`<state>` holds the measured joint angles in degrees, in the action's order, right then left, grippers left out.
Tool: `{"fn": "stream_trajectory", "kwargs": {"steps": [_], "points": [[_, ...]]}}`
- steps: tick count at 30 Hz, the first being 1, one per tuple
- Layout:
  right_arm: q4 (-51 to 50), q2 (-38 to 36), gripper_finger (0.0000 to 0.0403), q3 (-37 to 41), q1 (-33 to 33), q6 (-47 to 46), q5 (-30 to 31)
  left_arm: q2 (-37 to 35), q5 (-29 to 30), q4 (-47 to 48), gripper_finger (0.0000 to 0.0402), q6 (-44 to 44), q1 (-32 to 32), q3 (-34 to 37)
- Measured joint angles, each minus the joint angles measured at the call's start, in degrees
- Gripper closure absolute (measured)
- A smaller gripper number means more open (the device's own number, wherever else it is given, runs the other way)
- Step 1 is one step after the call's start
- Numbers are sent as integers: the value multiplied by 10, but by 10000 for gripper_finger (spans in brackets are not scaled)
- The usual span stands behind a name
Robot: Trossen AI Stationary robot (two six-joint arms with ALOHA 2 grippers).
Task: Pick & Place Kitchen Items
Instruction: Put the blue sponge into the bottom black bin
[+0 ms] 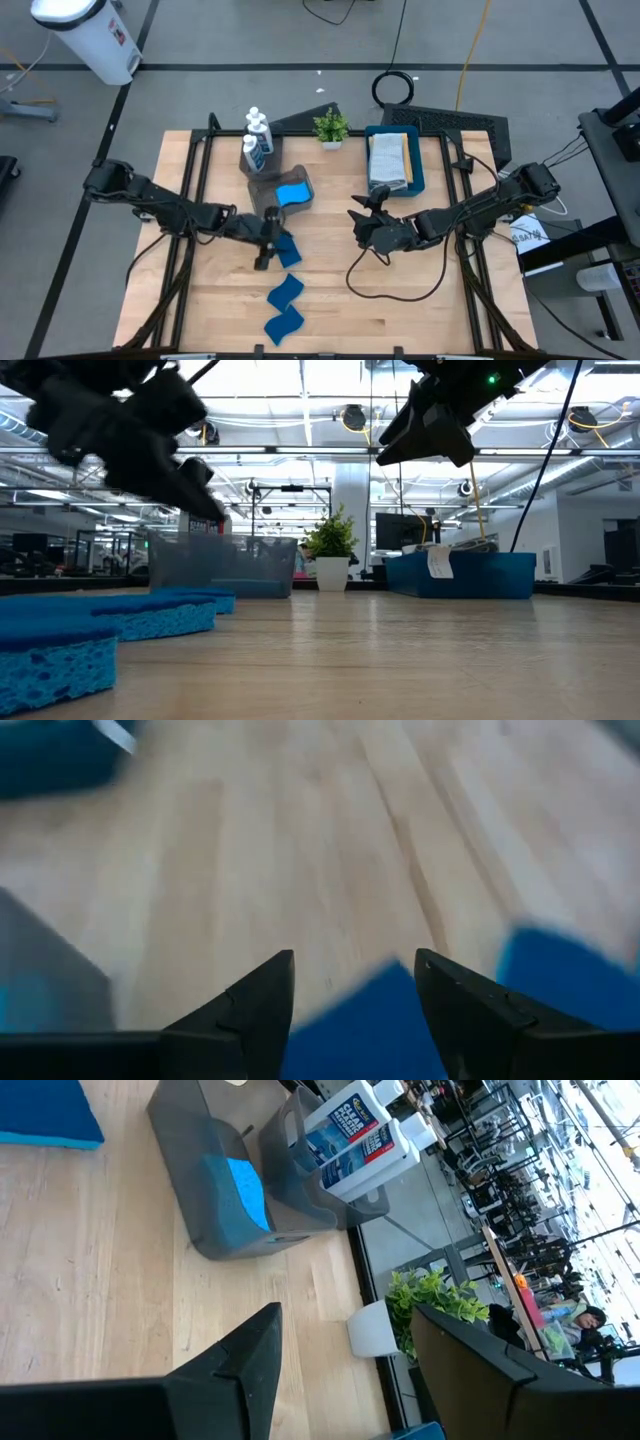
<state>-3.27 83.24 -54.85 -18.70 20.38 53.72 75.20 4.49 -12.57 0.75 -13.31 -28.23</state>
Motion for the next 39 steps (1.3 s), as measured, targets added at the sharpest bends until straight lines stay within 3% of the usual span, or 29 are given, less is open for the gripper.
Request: {"fn": "stream_trajectory", "kwargs": {"steps": [5,14,19,25,30,33,39], "points": [[0,0,206,0,0,0,0,7,4,98,188,-3,-29,0],[2,0,206,0,0,3,0,43,31,114,188,15,-55,0],[2,0,206,0,0,3,0,108,40,56,188,-1,-55,0],[4,0,206,0,0,3,0,169,41,-116,188,-1,-39,-1],[4,0,206,0,0,3,0,210,138,-240,188,16,-13,-31],[4,0,206,0,0,3,0,211,167,-163,188,83,6,-82],[4,0,206,0,0,3,0,194,61,184,188,248,39,-210]]}}
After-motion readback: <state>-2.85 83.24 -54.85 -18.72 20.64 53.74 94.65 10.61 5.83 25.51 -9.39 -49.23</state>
